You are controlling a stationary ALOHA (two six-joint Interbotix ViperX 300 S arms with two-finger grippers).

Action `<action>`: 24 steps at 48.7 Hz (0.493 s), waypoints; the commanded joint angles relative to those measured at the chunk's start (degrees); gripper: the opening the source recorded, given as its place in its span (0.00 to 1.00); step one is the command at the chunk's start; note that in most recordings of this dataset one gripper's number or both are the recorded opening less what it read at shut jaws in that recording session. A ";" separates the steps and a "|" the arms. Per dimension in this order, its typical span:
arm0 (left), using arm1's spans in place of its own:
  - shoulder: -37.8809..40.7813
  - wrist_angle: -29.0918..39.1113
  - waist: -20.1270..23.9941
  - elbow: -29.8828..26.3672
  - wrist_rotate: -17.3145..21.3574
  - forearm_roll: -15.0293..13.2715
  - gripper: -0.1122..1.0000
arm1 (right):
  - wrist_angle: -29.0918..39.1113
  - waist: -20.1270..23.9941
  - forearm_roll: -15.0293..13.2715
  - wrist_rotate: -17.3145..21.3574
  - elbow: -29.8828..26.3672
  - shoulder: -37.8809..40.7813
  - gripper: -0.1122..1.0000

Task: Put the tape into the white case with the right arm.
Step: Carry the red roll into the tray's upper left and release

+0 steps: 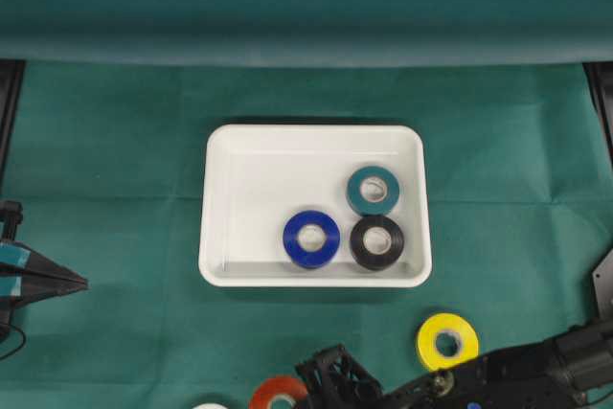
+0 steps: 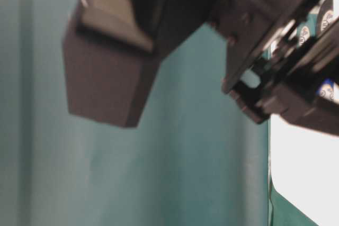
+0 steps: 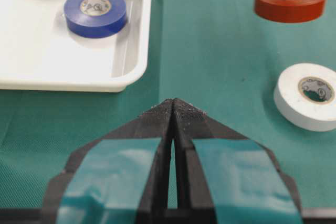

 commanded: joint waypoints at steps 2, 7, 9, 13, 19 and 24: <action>0.44 -0.44 0.00 -0.97 -0.09 -0.09 0.10 | 0.18 -2.37 -0.09 0.00 -1.93 -1.14 0.12; 0.44 -0.44 0.00 -0.88 -0.09 -0.09 0.10 | 0.18 -4.92 -0.62 -0.09 -2.72 -1.14 0.12; 0.44 -0.44 0.00 -0.88 -0.09 -0.09 0.10 | 0.18 -6.15 -1.14 -0.09 -2.99 -1.05 0.12; 0.44 -0.44 0.09 -0.88 -0.09 -0.09 0.10 | 0.18 -8.79 -2.99 -0.09 -3.43 -1.05 0.12; 0.44 -0.44 0.09 -0.79 -0.09 -0.09 0.10 | -0.18 -13.01 -5.89 -0.09 -3.69 -1.14 0.12; 0.44 -0.44 0.00 -0.88 -0.09 -0.09 0.10 | -0.53 -16.44 -7.73 -0.09 -3.78 -1.05 0.13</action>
